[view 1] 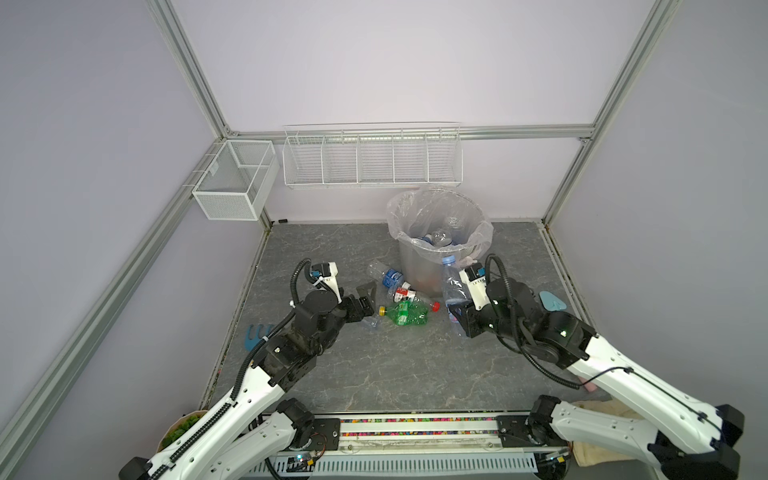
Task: Throw the plastic bottles in the bin
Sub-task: 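Lift the colorful-label bottle with the right gripper and carry it over the bin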
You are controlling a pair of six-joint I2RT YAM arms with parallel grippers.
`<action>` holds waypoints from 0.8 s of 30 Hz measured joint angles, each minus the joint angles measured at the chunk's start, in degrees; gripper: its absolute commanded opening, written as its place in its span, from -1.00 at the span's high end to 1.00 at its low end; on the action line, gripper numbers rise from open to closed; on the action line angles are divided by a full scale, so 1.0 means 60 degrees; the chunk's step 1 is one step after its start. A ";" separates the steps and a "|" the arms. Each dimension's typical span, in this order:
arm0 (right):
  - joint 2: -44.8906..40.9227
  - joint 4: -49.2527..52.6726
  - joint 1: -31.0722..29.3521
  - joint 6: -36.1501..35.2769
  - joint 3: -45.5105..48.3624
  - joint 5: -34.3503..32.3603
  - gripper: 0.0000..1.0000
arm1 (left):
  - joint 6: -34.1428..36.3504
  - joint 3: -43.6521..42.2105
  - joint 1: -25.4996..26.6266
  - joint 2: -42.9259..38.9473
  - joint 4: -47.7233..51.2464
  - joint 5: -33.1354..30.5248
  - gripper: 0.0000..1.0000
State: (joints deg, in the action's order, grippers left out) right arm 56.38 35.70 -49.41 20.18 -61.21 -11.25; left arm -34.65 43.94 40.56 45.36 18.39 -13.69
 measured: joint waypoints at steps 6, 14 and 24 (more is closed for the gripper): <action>-0.0430 0.0146 -0.0015 -0.0641 -0.1450 -0.0576 0.71 | 0.0036 0.0000 0.0000 -0.0036 0.0011 0.0000 -0.99; -0.1115 0.0138 -0.0025 -0.1483 -0.2750 -0.1319 0.69 | 0.0033 0.0000 0.0000 -0.0222 0.0018 0.0000 -0.99; -0.1031 -0.0168 -0.0025 -0.2463 -0.3880 -0.1872 0.68 | 0.0047 0.0000 0.0000 -0.0222 0.0029 0.0000 -0.99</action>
State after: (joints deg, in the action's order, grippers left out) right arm 50.19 34.70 -49.56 5.41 -84.49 -22.48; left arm -34.37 43.94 40.56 44.03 18.57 -13.69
